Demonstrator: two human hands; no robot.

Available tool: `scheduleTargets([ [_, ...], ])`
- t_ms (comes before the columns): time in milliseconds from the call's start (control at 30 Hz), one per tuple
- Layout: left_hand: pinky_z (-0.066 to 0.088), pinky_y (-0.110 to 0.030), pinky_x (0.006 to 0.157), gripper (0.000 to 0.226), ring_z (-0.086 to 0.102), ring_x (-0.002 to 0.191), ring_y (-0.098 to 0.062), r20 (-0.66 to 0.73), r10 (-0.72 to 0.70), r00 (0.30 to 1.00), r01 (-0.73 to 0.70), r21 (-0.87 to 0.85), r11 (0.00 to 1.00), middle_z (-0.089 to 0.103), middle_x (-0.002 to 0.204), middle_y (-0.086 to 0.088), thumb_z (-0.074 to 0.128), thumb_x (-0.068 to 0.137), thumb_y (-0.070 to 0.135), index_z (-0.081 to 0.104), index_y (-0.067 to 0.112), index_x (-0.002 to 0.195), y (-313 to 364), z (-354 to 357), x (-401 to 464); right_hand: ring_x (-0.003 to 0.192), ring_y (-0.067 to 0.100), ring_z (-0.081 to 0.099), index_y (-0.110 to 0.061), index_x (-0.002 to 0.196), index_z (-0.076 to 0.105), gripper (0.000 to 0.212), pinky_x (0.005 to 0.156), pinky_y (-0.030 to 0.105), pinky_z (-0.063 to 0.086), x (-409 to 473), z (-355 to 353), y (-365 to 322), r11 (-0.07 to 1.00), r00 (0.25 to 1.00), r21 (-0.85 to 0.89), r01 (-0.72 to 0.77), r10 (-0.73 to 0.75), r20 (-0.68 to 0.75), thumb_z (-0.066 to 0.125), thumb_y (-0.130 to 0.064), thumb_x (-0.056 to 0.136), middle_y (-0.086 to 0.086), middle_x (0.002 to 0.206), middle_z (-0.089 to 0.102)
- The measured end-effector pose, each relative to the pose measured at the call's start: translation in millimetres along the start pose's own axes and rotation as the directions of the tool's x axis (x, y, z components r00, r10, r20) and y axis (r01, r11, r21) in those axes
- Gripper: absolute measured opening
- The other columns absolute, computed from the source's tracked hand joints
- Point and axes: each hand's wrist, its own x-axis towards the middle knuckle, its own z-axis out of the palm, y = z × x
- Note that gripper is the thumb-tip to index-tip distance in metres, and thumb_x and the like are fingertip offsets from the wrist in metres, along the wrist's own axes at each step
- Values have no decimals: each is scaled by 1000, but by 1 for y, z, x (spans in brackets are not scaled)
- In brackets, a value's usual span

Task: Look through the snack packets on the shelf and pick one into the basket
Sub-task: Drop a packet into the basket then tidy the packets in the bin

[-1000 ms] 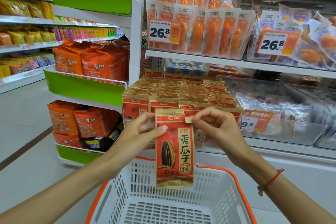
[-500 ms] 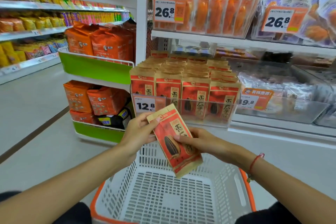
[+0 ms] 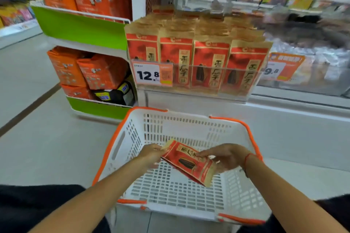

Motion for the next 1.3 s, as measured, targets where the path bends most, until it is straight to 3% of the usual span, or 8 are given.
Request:
scheduleTargets([
  [233,47,-29,70,19,57,71,-16,-4,-168,986,167,100,981,59,79,-7,56,97,13,58,7,115,-46,3,68,97,27,58,2,120,56,43,102,44,47,86,16,22,967,986,240,90,-52,-157,74,-3,81,22,113,62],
  [400,46,-24,60,27,56,80,-16,-57,-282,958,283,16,959,62,92,-6,47,98,10,63,7,120,-62,18,110,84,28,56,3,129,52,50,69,33,43,142,21,30,928,932,324,184,-60,-357,70,3,83,21,105,57],
  [533,44,-31,86,39,52,115,-25,-29,-316,948,315,-45,948,52,132,-10,40,104,15,45,9,142,-72,25,129,94,28,62,-3,132,52,45,74,29,47,169,32,31,953,946,268,141,-50,-320,66,-5,89,15,119,57],
  [633,40,-30,88,35,52,119,-26,-47,-269,962,268,-32,963,54,132,-12,37,104,9,54,8,133,-81,26,132,127,30,49,-3,140,46,51,94,30,41,175,37,35,993,942,45,109,-89,-324,63,-11,93,12,138,47],
  [733,42,-26,68,19,59,87,-18,-64,-226,972,225,-21,974,62,95,-5,49,98,9,64,13,87,-86,24,132,90,22,59,-3,128,58,36,66,24,45,176,37,36,986,927,-144,84,-130,-352,59,-13,94,13,105,62],
  [867,48,-30,73,23,66,100,-24,-66,-109,992,113,58,992,68,112,-8,57,93,14,64,13,115,-68,19,126,61,11,62,-4,106,70,18,51,13,47,155,34,20,954,934,-266,139,-215,-287,57,-7,94,12,93,69],
  [1000,50,-38,95,23,64,105,-22,-18,108,994,-96,318,943,63,126,-2,51,95,18,65,22,114,-30,9,105,71,15,62,-2,104,71,20,86,32,56,121,26,1,890,917,-398,222,-329,-226,58,-15,95,18,101,72],
  [1300,52,-37,85,22,62,106,-23,269,397,877,-473,625,621,63,124,2,49,100,23,64,27,115,100,-8,5,97,25,67,-2,111,68,24,78,23,55,-23,-15,-59,706,869,-598,378,-494,-34,58,-19,97,15,110,68],
])
